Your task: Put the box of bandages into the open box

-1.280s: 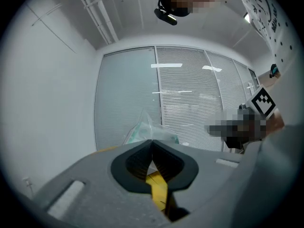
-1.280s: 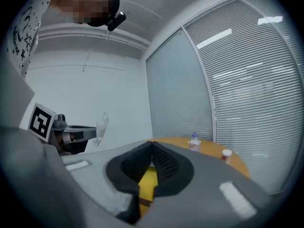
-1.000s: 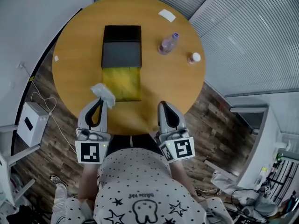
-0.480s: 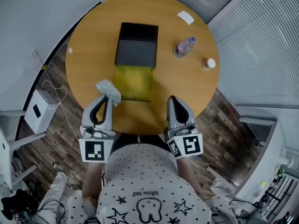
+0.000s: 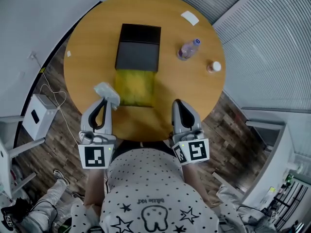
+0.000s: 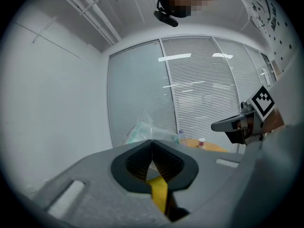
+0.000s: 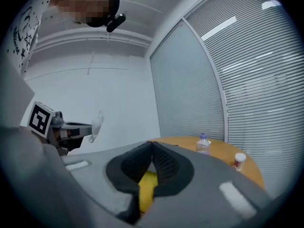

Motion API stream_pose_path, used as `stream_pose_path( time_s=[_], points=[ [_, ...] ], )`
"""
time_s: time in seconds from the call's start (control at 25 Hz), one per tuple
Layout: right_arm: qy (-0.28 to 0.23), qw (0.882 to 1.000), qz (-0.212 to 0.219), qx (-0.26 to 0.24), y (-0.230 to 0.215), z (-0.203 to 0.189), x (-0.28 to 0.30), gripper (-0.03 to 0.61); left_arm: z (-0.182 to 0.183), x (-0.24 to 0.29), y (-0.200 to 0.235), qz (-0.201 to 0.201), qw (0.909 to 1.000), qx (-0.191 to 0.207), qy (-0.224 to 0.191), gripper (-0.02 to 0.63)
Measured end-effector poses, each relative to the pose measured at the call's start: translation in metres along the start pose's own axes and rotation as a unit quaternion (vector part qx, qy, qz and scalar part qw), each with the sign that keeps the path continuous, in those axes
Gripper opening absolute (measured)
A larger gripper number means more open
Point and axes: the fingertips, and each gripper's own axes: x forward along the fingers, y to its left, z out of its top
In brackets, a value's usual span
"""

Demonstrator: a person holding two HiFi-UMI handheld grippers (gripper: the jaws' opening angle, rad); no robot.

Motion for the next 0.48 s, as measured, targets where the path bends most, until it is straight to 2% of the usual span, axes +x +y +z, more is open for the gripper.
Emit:
stream_pose_path(
  time_s=[0.16,0.28,0.4,0.48],
  points=[
    [0.001,1.000,-0.006,0.002,-0.006,-0.002,0.001,0.005,0.004,0.004,0.004,-0.008,0.9996,0.026,0.008,0.012],
    [0.000,1.000,-0.012,0.003,-0.010,-0.002,0.000,0.005,0.009,0.012,0.003,-0.031,0.9973,0.064,0.019,0.012],
    [0.000,1.000,-0.018,0.005,-0.014,-0.002,-0.001,0.005,0.010,0.023,-0.004,-0.067,0.9898,0.120,0.038,0.012],
    [0.001,1.000,-0.022,0.007,-0.016,-0.003,-0.002,0.004,0.009,0.031,-0.009,-0.087,0.9851,0.140,0.048,0.012]
  ],
)
